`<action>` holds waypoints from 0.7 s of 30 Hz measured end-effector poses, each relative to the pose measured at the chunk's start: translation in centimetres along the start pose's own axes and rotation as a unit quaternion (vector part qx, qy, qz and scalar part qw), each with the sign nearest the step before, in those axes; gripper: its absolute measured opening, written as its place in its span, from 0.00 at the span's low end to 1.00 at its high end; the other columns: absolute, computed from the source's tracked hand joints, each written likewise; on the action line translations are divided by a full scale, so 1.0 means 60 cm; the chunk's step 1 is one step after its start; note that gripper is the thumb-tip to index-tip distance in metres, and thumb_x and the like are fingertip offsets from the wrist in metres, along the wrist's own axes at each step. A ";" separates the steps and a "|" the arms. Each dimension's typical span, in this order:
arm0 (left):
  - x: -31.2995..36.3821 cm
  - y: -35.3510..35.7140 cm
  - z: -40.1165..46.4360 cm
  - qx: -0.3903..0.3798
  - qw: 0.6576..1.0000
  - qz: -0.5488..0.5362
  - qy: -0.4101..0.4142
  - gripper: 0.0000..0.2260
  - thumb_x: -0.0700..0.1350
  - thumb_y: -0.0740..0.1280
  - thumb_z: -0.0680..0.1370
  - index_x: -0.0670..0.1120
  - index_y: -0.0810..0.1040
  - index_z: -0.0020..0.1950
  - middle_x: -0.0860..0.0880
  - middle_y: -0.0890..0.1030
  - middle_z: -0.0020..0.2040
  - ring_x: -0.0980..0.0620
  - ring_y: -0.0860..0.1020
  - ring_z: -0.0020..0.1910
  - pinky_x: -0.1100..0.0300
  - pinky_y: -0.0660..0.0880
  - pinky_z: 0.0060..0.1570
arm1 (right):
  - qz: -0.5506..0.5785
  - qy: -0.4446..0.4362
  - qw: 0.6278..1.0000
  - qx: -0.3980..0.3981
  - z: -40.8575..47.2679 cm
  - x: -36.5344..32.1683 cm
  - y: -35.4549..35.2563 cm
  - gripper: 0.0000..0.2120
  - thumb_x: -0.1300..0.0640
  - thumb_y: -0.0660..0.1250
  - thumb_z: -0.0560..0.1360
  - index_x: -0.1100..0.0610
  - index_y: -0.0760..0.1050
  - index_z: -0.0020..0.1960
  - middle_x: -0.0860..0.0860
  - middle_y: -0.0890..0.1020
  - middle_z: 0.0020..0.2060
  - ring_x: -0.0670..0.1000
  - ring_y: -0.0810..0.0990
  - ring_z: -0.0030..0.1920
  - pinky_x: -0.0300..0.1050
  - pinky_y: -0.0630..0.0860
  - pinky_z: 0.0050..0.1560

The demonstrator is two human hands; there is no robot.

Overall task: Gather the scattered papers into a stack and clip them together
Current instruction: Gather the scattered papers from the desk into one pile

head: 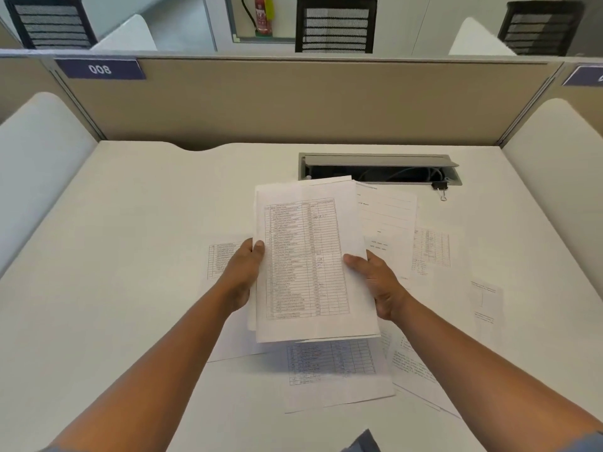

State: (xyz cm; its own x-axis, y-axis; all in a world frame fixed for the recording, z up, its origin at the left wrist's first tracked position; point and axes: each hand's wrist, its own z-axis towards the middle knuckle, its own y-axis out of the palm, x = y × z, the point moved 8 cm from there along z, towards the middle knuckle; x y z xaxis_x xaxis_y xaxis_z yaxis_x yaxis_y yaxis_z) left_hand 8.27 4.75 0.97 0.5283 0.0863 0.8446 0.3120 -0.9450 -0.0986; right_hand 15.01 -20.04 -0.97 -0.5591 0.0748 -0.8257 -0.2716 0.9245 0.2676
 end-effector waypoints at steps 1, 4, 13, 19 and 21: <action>-0.001 0.005 -0.002 0.002 1.000 0.001 0.004 0.16 0.54 0.53 0.87 0.51 0.74 0.69 0.50 0.81 0.64 0.46 0.79 0.63 0.41 0.73 0.69 | 0.003 0.001 1.000 -0.004 0.000 -0.001 0.005 0.16 0.57 0.67 0.81 0.58 0.77 0.68 0.58 0.85 0.59 0.62 0.84 0.59 0.60 0.81 0.58; 0.000 0.008 -0.006 0.029 0.999 0.006 0.025 0.15 0.56 0.52 0.87 0.53 0.74 0.66 0.50 0.81 0.61 0.46 0.80 0.61 0.41 0.75 0.65 | 0.002 0.004 1.000 -0.010 0.001 -0.004 0.010 0.16 0.58 0.65 0.81 0.56 0.77 0.68 0.58 0.85 0.59 0.62 0.84 0.59 0.61 0.81 0.58; 0.041 -0.004 -0.012 0.062 0.988 -0.038 0.136 0.06 0.42 0.61 0.84 0.50 0.75 0.60 0.50 0.84 0.53 0.49 0.84 0.51 0.54 0.82 0.48 | -0.034 -0.030 0.999 -0.006 0.005 -0.030 0.019 0.18 0.71 0.66 0.77 0.57 0.78 0.64 0.56 0.86 0.57 0.60 0.85 0.58 0.51 0.83 0.51; 0.109 -0.016 -0.043 0.126 0.955 -0.108 0.247 0.16 0.27 0.56 0.77 0.46 0.77 0.45 0.51 0.79 0.44 0.62 0.79 0.40 0.64 0.78 0.41 | -0.092 -0.129 0.987 0.026 0.001 -0.075 0.037 0.14 0.70 0.67 0.76 0.59 0.80 0.59 0.58 0.84 0.56 0.60 0.82 0.57 0.53 0.82 0.56; 0.111 -0.013 -0.045 0.120 0.952 -0.113 0.257 0.17 0.26 0.55 0.77 0.45 0.77 0.45 0.49 0.79 0.45 0.61 0.79 0.41 0.64 0.78 0.41 | -0.094 -0.148 0.984 0.023 -0.003 -0.076 0.041 0.12 0.65 0.69 0.73 0.56 0.82 0.55 0.57 0.85 0.52 0.58 0.83 0.55 0.53 0.83 0.55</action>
State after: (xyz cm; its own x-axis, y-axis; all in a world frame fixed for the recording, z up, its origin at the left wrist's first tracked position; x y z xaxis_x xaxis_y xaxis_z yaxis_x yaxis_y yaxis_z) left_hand 9.43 5.20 8.06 -0.0112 0.0541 0.9985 0.5760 -0.8159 0.0506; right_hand 16.74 -18.18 3.55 -0.2474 -0.0008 -0.9689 -0.3087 0.9480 0.0781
